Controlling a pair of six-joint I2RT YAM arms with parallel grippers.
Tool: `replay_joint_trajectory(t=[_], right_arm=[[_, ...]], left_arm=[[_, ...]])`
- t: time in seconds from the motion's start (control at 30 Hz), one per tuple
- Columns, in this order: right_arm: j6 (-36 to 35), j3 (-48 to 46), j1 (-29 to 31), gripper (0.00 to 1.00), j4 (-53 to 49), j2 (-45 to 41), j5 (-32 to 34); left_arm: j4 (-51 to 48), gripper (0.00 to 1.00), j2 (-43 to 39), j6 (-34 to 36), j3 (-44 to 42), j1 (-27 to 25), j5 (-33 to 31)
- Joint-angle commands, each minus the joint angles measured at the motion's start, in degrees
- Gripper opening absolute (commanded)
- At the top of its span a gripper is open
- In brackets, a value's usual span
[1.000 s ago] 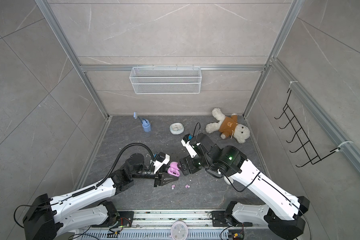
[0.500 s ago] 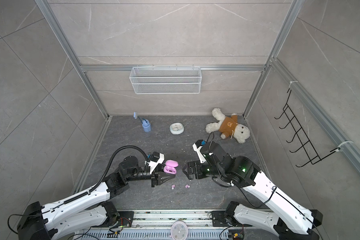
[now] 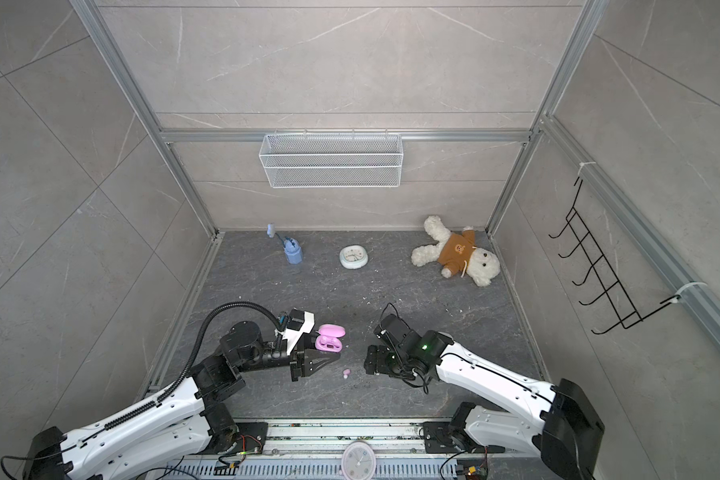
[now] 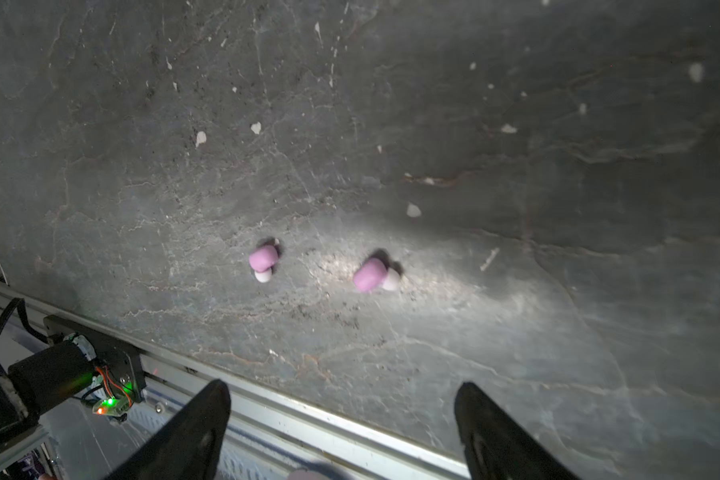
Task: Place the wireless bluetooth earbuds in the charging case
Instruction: 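Move the open right gripper down over the pink earbuds on the table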
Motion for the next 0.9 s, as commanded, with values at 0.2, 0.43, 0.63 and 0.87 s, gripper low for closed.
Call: replay_joint_trajectory(t=[0.2, 0.43, 0.63, 0.87], right_arm=[[-7.78, -0.52, -4.92, 0.84, 16.02, 14.57, -5.74], [-8.28, -0.93, -5.19, 0.82, 18.16, 18.8, -10.29], [-6.81, -3.06, -5.06, 0.82, 17.31, 16.55, -12.05], [-5.29, -4.04, -3.89, 0.82, 16.6, 15.37, -12.31]], left_arm=[[-1.69, 0.12, -2.76, 1.33, 0.02, 0.17, -1.54], [-2.36, 0.12, -2.54, 1.9, 0.72, 0.18, -1.79], [-2.8, 0.12, -2.37, 1.92, 1.02, 0.21, -1.71], [-3.18, 0.12, -1.88, 1.91, 1.28, 0.22, -1.46]])
